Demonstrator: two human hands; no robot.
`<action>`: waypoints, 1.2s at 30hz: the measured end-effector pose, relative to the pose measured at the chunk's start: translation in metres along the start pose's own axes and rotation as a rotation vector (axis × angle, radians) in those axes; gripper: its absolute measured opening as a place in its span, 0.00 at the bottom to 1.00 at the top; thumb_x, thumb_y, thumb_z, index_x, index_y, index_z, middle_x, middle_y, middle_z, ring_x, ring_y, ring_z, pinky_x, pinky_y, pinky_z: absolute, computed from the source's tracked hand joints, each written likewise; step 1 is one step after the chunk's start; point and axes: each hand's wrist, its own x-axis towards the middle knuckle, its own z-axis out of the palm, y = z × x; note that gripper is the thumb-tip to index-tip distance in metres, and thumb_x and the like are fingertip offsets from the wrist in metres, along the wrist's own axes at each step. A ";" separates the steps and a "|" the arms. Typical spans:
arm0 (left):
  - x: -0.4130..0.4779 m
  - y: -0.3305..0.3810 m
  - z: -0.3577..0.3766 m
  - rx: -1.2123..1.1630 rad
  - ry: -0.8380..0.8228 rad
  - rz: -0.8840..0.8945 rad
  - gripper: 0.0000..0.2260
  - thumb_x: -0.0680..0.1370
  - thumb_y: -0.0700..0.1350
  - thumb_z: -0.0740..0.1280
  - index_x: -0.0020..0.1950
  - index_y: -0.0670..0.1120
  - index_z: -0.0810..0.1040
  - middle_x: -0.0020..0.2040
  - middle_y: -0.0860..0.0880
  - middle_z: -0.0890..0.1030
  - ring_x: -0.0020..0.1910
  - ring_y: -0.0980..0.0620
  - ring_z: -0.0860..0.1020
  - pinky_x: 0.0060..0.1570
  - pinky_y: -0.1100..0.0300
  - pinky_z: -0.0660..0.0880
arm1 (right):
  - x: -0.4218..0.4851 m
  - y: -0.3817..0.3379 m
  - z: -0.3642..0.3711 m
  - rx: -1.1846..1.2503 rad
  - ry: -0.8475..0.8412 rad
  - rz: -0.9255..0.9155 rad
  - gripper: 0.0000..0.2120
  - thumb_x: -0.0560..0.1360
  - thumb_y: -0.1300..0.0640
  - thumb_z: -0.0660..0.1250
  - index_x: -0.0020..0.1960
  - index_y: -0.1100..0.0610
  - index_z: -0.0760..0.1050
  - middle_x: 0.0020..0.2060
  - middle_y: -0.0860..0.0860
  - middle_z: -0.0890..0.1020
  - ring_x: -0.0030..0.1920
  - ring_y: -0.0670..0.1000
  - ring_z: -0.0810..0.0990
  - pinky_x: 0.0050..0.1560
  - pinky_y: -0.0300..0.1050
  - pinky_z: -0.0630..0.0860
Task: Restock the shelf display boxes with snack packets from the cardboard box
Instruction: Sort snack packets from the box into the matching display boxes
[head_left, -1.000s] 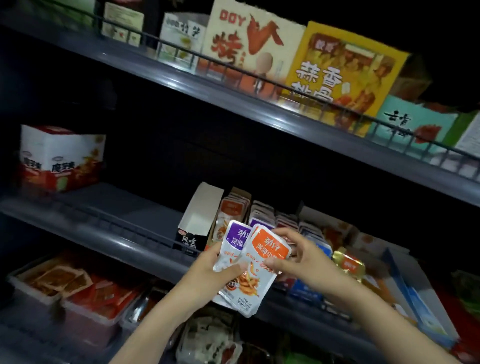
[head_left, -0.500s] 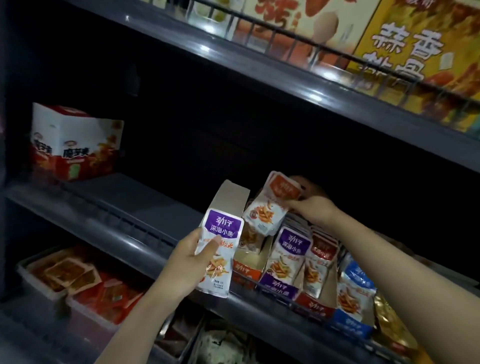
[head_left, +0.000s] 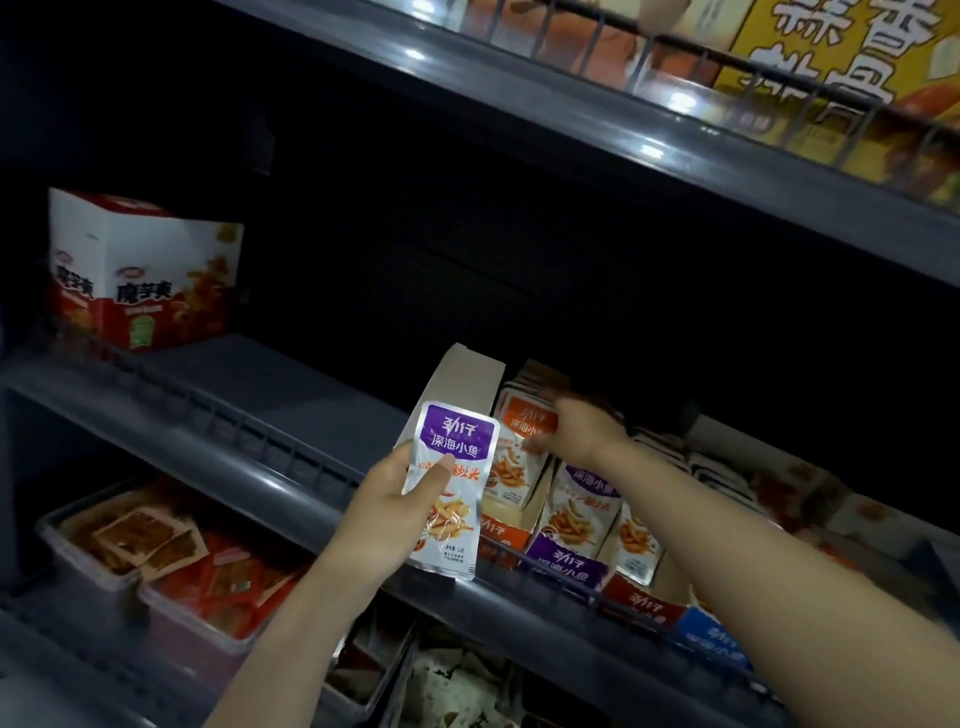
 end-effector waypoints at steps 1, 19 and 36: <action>-0.001 0.001 0.000 0.003 -0.004 -0.002 0.08 0.80 0.49 0.62 0.56 0.52 0.77 0.47 0.53 0.85 0.41 0.56 0.84 0.33 0.66 0.78 | 0.000 0.000 0.001 -0.017 0.014 0.009 0.31 0.73 0.48 0.71 0.72 0.52 0.62 0.65 0.53 0.74 0.63 0.54 0.74 0.57 0.46 0.72; -0.013 0.003 0.045 -0.023 -0.020 0.176 0.11 0.74 0.46 0.70 0.55 0.51 0.74 0.48 0.50 0.84 0.43 0.56 0.83 0.36 0.66 0.77 | -0.104 0.011 -0.050 0.917 -0.019 -0.196 0.08 0.74 0.60 0.70 0.51 0.51 0.78 0.43 0.47 0.84 0.42 0.44 0.84 0.37 0.34 0.78; -0.009 -0.048 0.059 1.075 -0.170 0.542 0.38 0.72 0.71 0.32 0.74 0.59 0.61 0.73 0.57 0.66 0.76 0.59 0.46 0.73 0.52 0.33 | -0.073 0.059 0.000 0.204 0.403 -0.220 0.13 0.74 0.57 0.70 0.58 0.53 0.79 0.49 0.45 0.76 0.52 0.44 0.74 0.50 0.37 0.71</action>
